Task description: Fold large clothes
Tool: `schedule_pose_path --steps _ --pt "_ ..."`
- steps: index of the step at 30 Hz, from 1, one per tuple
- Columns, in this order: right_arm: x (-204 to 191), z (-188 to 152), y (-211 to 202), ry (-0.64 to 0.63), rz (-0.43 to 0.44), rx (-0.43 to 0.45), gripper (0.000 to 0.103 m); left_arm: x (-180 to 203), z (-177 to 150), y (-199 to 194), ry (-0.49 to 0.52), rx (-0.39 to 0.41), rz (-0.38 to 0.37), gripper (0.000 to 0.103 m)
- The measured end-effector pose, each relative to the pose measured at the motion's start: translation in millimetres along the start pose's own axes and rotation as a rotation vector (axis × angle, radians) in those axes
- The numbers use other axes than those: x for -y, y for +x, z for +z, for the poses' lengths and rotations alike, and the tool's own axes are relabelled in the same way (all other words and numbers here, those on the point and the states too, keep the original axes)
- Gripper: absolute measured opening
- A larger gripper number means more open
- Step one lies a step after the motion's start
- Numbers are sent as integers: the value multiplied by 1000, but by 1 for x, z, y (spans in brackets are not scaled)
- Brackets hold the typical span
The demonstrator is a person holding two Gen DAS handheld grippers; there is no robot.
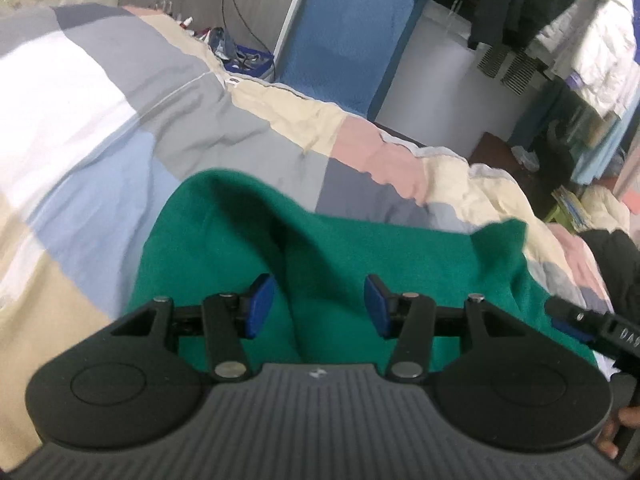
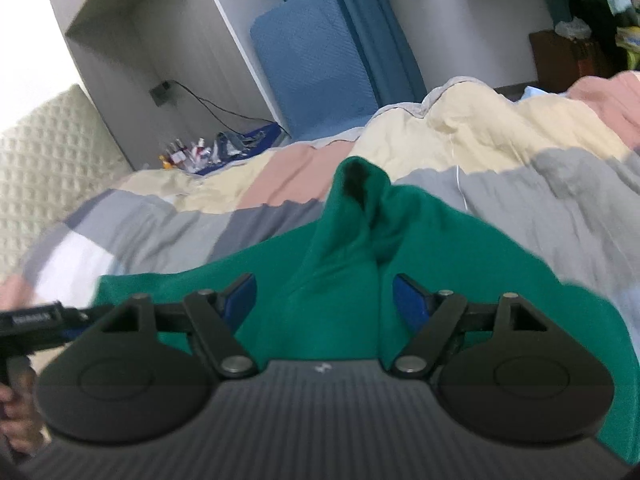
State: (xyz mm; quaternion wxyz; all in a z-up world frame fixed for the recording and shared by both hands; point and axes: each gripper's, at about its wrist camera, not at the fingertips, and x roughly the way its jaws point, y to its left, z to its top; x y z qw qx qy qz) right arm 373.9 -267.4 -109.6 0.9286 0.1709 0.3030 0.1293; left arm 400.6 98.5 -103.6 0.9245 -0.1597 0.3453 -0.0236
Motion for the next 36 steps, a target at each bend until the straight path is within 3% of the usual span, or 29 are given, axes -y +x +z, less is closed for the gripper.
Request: schedule_pose_path --steps 8,16,21,28,33,35,36 --pt "-39 -37 -102 -30 15 7 76 13 -66 -110 31 15 27 56" --pt "-64 -104 -172 -99 -19 -229 76 12 -149 -204 6 -46 -11 56" --pt "-76 -151 -178 -188 -30 -371 76 13 -190 -218 35 -113 -16 56" --pt "-107 -190 -164 -426 -73 -464 76 23 -219 -213 154 -192 -19 56" --pt "-103 -195 -164 -447 -88 -479 50 25 -228 -211 187 -202 2 56" --pt "-101 -191 -168 -433 -111 -464 22 25 -232 -207 203 -206 27 55" --pt "-99 -189 -168 -415 -115 -460 18 27 -230 -204 213 -207 33 55"
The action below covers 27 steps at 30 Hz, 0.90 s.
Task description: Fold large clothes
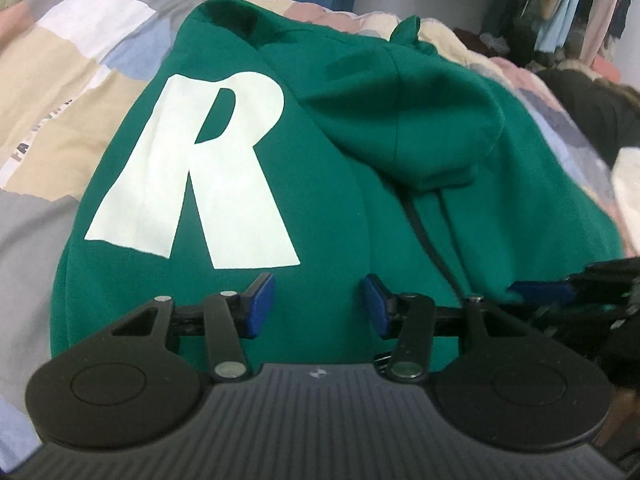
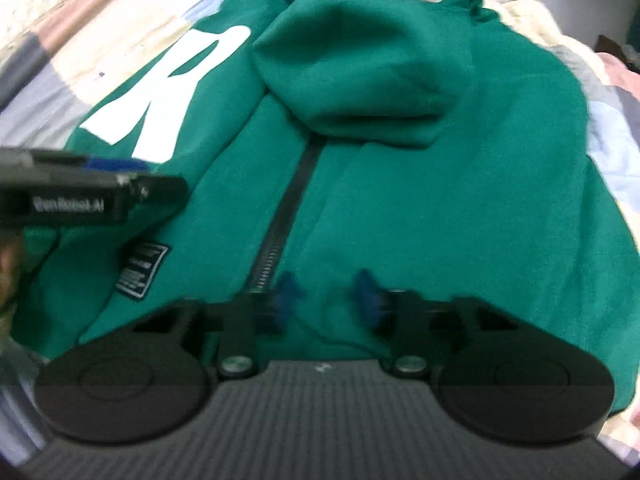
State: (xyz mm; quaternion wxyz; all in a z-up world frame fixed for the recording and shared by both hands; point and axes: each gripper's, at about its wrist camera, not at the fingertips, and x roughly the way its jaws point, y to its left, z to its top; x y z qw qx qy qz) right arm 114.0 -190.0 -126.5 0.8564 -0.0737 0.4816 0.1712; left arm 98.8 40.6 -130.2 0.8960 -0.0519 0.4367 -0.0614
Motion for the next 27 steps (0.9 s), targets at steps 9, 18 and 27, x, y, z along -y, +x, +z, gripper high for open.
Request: schedule_pose_path --steps 9,18,27 --pt "9 5 -16 77 -48 85 6 -2 8 12 18 -3 22 49" --pt "33 12 -47 197 -60 246 6 -3 18 16 22 -22 -1 49" --pt "62 8 -63 281 -55 324 5 13 54 -28 46 34 22 49"
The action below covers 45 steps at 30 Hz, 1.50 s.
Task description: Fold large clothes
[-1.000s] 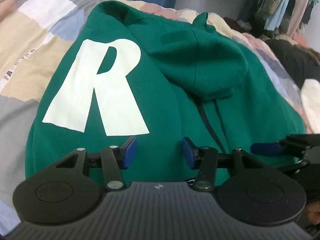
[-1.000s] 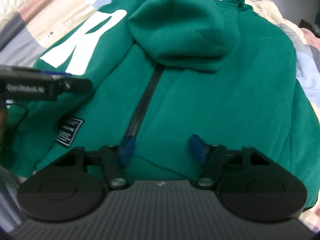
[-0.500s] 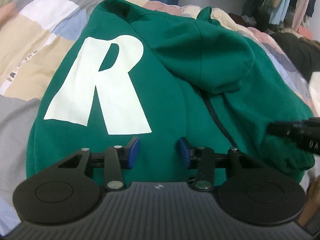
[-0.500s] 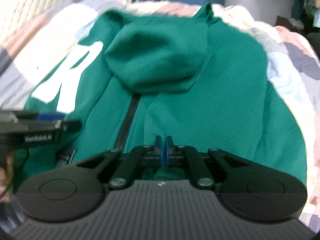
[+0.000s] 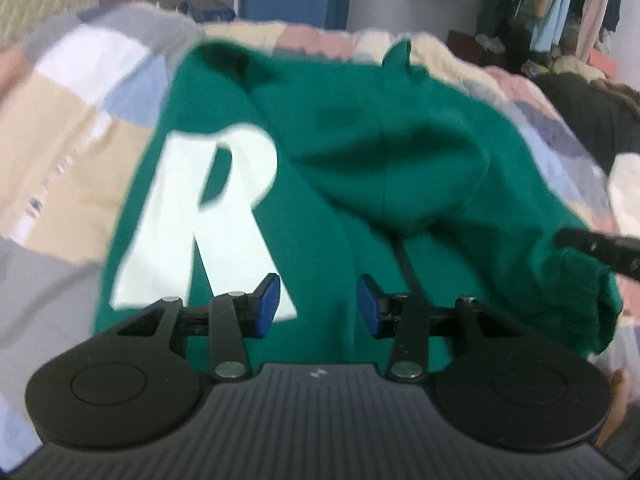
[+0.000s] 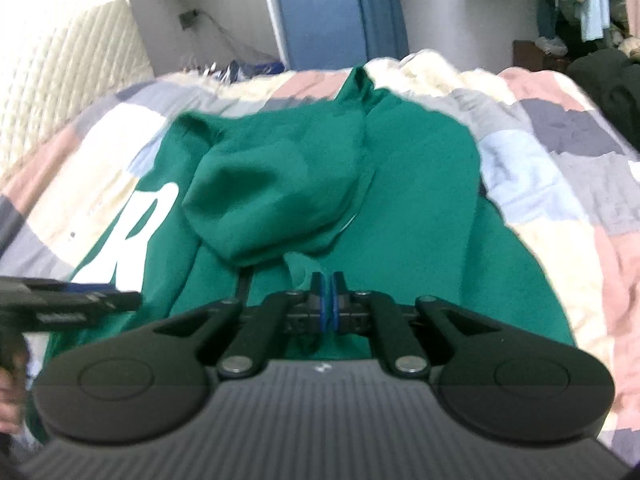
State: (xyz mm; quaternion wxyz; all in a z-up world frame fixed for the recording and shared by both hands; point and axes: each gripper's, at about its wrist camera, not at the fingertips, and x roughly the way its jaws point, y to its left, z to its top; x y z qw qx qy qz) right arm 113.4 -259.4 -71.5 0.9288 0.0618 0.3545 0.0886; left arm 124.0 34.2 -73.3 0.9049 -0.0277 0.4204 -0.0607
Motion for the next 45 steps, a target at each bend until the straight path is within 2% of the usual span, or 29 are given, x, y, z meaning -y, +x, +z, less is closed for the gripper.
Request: schedule_pose_path --steps 2,5,7,10,11,15,16,18,19,20,25,27,30,32,33,35,37,39,45 --pt "10 3 -5 42 8 20 3 4 10 -19 -4 36 -8 49" --pt "20 7 -15 39 -33 63 3 10 9 -35 -20 52 -11 49" --pt "26 8 -16 50 -25 51 3 14 -2 -32 -29 17 -5 49" --pt "28 7 -13 59 33 6 3 21 -21 -23 25 -39 81 50" --pt "27 5 -13 65 73 -13 3 22 -26 -20 43 -40 83 50" --pt "11 -2 -10 42 134 -54 7 20 -48 -8 56 -88 78 50" --pt "6 -5 -8 32 149 -76 12 20 -52 -4 64 -88 86 51" --pt "-3 -13 -2 17 145 -111 45 20 -58 2 65 -82 95 51" --pt "-8 -17 1 -1 136 -126 74 18 -60 5 57 -79 99 51" --pt "-13 -20 4 -26 131 -138 76 17 -62 9 57 -76 106 51" --pt "-40 -33 15 -144 185 -208 75 18 -68 21 61 -59 144 48" --pt "-52 -41 21 -230 157 -227 75 17 -69 27 52 -58 160 42" --pt "-61 -53 37 -312 69 -281 70 13 -68 31 30 -57 165 33" --pt "-62 -57 42 -333 50 -301 66 9 -69 33 18 -50 181 18" --pt "-61 -58 42 -336 48 -306 63 8 -69 33 12 -43 189 15" --pt "-62 -58 42 -335 60 -315 35 5 -71 32 1 -27 192 9" --pt "-63 -54 39 -340 61 -299 19 1 -70 28 -25 -7 203 6" --pt "-63 -49 27 -345 39 -240 16 -6 -66 22 -61 20 206 5" --pt "-36 -15 3 -264 12 -147 12 -44 -44 1 -176 78 232 5"
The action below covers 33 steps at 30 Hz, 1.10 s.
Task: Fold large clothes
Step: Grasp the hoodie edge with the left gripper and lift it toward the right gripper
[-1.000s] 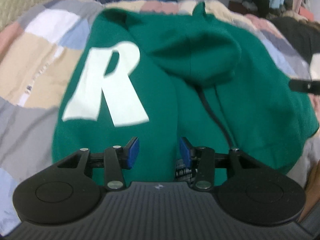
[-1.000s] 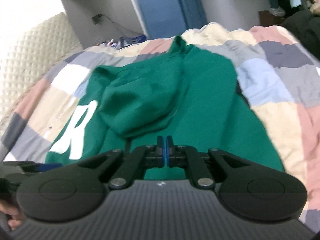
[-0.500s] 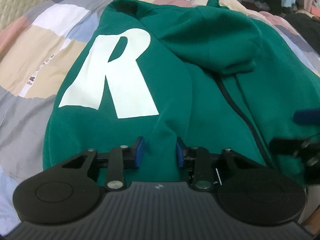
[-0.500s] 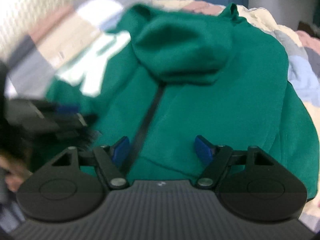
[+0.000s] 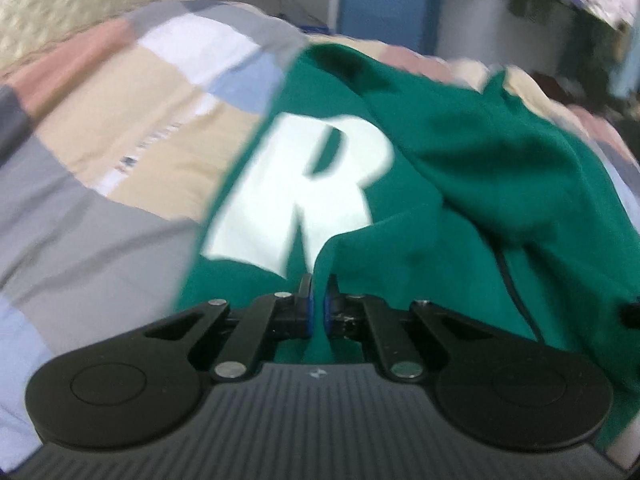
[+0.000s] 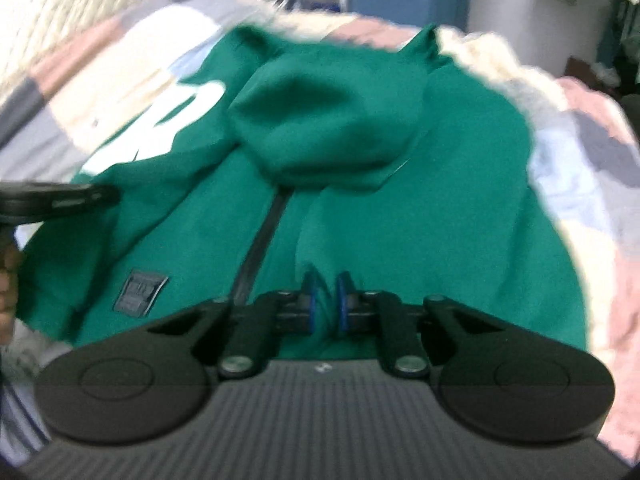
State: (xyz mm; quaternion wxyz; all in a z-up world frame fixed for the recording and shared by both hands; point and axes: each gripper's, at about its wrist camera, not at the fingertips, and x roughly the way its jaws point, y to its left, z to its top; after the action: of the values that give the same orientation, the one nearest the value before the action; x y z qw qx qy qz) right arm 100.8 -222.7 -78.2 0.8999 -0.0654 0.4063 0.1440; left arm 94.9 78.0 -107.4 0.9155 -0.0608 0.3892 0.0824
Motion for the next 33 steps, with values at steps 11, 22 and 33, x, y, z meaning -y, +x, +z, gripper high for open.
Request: schedule_pose_path --steps 11,22,33 --pt "134 73 -45 137 -145 150 3 -97 89 -17 -208 60 139 4" --pt "280 100 -17 328 -307 155 3 -185 150 32 -303 88 400 4" --pt "343 52 101 447 -445 -19 3 -213 113 125 -316 -17 424 4"
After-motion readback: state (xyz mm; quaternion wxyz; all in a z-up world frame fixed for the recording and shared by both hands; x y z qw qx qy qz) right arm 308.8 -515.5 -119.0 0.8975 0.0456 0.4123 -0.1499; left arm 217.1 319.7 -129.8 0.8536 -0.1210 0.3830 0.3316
